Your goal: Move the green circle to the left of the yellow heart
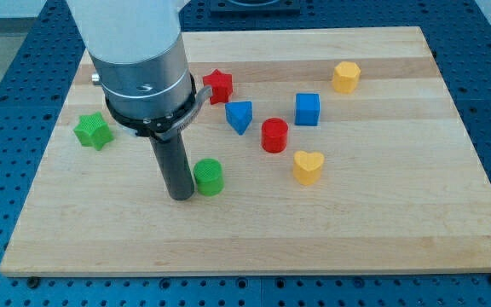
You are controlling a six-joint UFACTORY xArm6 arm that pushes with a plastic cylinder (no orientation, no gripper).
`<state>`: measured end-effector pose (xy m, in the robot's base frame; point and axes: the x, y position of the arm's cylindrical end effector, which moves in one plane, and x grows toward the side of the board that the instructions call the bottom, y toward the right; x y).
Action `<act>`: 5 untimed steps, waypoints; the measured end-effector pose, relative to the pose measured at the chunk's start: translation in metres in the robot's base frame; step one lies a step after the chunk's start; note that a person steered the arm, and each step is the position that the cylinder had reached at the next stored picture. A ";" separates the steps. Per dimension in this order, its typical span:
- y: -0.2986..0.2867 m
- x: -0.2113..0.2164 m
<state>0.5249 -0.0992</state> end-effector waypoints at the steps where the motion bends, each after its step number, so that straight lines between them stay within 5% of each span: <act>1: 0.000 0.000; 5: 0.049 -0.011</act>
